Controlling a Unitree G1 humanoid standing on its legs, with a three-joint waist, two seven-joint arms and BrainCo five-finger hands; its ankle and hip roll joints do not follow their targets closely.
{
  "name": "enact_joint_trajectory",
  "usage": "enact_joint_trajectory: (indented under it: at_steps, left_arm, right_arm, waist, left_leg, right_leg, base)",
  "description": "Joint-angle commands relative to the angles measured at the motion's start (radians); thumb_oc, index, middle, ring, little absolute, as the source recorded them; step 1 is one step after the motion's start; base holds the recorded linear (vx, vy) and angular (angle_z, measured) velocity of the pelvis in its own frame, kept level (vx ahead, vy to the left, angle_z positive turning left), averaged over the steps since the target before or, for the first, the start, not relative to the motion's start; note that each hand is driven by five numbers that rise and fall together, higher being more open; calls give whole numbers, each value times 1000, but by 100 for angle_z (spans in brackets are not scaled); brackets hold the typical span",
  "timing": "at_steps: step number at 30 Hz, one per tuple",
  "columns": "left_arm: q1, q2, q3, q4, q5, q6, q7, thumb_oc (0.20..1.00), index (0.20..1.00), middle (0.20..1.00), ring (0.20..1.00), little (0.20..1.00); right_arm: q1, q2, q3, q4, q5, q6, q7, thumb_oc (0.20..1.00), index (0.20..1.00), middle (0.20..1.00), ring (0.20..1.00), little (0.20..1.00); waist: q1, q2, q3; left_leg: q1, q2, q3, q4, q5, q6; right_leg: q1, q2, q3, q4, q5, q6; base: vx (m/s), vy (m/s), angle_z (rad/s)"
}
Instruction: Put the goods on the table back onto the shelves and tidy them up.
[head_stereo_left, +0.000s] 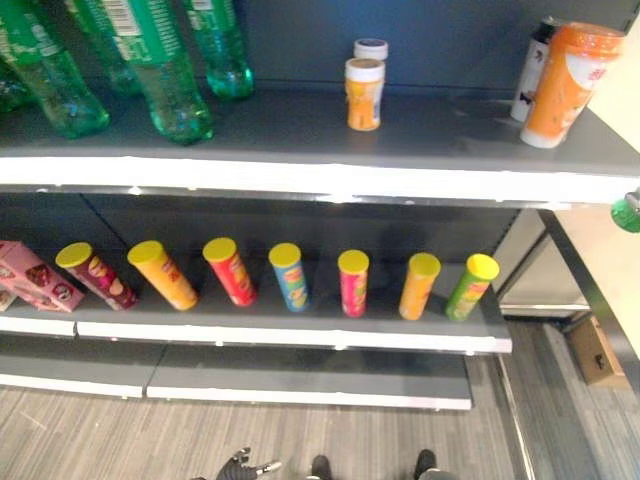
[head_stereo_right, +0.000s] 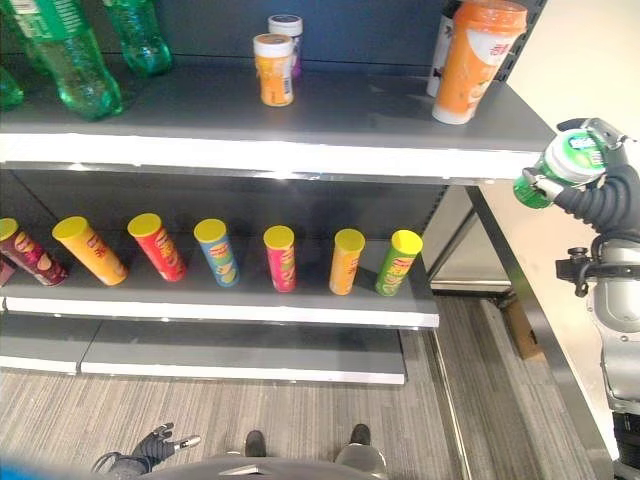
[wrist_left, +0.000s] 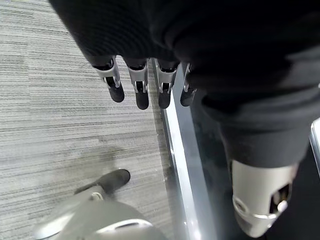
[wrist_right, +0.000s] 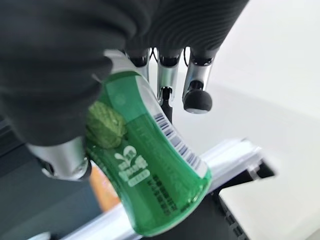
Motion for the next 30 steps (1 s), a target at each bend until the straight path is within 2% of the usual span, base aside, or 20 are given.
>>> enact_joint_trajectory:
  at_steps: [1, 8, 15, 20, 21, 26, 30]
  left_arm:
    - [-81, 42, -9, 12, 27, -10, -2, 1000, 1000, 1000, 1000, 1000]
    - [-80, 37, -22, 27, 23, -12, -2, 1000, 1000, 1000, 1000, 1000]
    - [-65, 32, -32, 35, 10, -15, -4, 1000, 1000, 1000, 1000, 1000]
    - [-58, 40, -26, 49, -7, -9, 5, 1000, 1000, 1000, 1000, 1000]
    - [-58, 39, -25, 49, -7, -9, 5, 1000, 1000, 1000, 1000, 1000]
    - [-45, 44, -16, 69, -22, 2, 17, 1000, 1000, 1000, 1000, 1000]
    - [-34, 43, -8, 77, -35, 5, 21, 1000, 1000, 1000, 1000, 1000]
  right_arm:
    - [-106, -25, -39, -19, 93, -57, -8, 200, 200, 200, 200, 200]
    - [-231, -105, 43, -32, 148, -87, 17, 200, 200, 200, 200, 200]
    - [-371, -127, 154, -5, 236, -114, 39, 200, 200, 200, 200, 200]
    - [-531, -134, 353, 58, 269, -100, 77, 200, 200, 200, 200, 200]
    - [-534, -135, 355, 59, 269, -100, 76, 200, 200, 200, 200, 200]
    - [-658, -103, 532, 102, 283, -75, 122, 200, 200, 200, 200, 200]
    - [-733, -95, 622, 160, 281, -59, 129, 200, 200, 200, 200, 200]
  waist:
    - [24, -33, -18]
    - [41, -44, -30]
    - [70, -57, -36]
    - [108, -65, -34]
    - [107, -64, -33]
    - [143, -61, -31]
    - [159, -56, -29]
  left_leg:
    - [39, 36, 1, 14, -115, -51]
    - [53, 51, 9, 16, -116, -62]
    - [55, 61, 7, 16, -112, -71]
    - [49, 67, -1, 17, -103, -78]
    - [49, 67, -1, 17, -103, -78]
    - [38, 71, -11, 20, -92, -89]
    - [33, 71, -20, 22, -89, -92]
  right_leg:
    - [19, -65, -12, 53, -82, 57]
    - [37, -55, -23, 44, -85, 51]
    - [55, -51, -45, 43, -92, 44]
    - [62, -50, -68, 45, -95, 38]
    - [62, -50, -68, 45, -95, 38]
    - [72, -53, -101, 49, -99, 32]
    - [81, -56, -120, 50, -100, 29]
  base:
    - [0, 0, 0]
    - [13, -15, -3]
    - [7, -18, 5]
    - [-9, -18, 5]
    - [-2, -17, 7]
    - [-3, -25, 18]
    - [8, -23, 26]
